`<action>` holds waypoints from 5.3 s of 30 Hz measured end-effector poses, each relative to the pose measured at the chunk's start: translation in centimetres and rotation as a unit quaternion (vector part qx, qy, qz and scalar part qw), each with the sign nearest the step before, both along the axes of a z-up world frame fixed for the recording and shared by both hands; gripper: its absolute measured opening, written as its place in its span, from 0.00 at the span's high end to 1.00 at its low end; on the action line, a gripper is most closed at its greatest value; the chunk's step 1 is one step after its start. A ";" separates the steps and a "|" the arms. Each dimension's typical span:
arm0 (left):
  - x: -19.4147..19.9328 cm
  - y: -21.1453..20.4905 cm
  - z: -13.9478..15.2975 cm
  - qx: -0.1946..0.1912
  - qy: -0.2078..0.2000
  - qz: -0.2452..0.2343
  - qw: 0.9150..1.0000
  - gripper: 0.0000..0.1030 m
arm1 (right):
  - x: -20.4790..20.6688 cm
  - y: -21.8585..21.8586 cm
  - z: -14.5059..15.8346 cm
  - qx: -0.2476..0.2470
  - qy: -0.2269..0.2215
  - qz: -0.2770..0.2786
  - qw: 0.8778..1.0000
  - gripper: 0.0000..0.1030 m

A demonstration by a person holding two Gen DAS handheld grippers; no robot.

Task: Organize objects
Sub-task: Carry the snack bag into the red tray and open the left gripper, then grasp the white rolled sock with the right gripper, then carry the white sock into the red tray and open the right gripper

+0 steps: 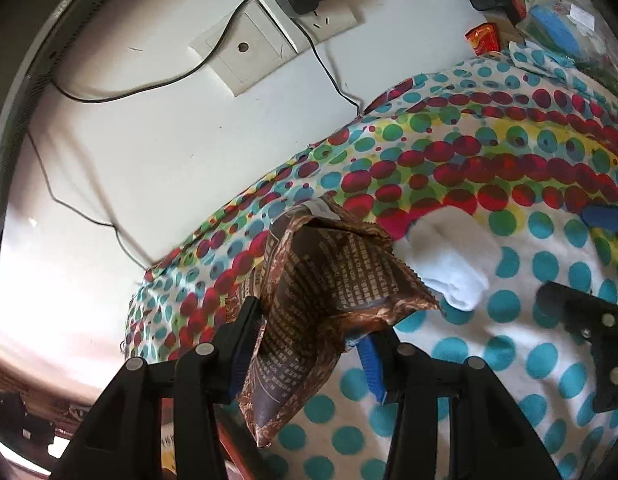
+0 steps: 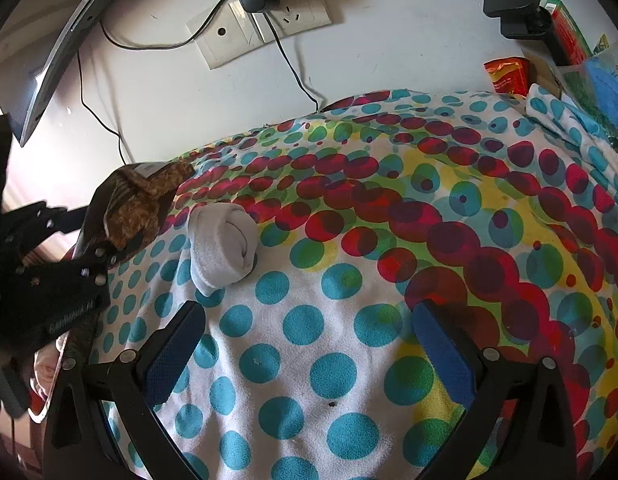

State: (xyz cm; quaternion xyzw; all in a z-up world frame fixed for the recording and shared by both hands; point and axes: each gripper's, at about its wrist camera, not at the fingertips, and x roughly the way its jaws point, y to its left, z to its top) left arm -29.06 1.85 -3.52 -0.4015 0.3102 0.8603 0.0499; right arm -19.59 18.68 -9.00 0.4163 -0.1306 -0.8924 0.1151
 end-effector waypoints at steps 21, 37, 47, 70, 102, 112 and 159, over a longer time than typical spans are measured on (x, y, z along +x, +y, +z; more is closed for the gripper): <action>8.6 -7.1 5.3 0.002 0.050 0.103 0.993 0.55 | -0.1 -0.4 -0.1 0.013 -0.002 0.002 1.000 0.00; 12.7 -16.4 6.4 0.003 0.060 0.198 0.978 0.55 | 0.0 -0.5 -0.1 0.024 -0.004 0.003 1.000 0.00; 14.5 -20.9 6.2 -0.002 0.057 0.245 0.968 0.55 | 0.0 -0.6 -0.1 0.030 -0.005 0.003 1.000 0.00; 15.6 -30.3 1.7 0.050 0.035 0.328 0.943 0.54 | 0.4 0.3 -0.1 0.002 0.001 0.011 1.000 0.00; 26.4 -26.8 1.4 0.183 0.148 0.331 0.914 0.23 | -4.4 -10.5 -0.2 0.193 -0.004 0.057 0.980 0.60; 28.9 -28.2 1.0 0.221 0.146 0.366 0.892 0.23 | -4.0 -10.6 0.0 0.193 0.001 0.059 0.980 0.65; 31.1 -29.5 1.8 0.249 0.141 0.365 0.886 0.23 | 9.7 -34.0 6.7 0.178 0.085 0.274 0.941 0.64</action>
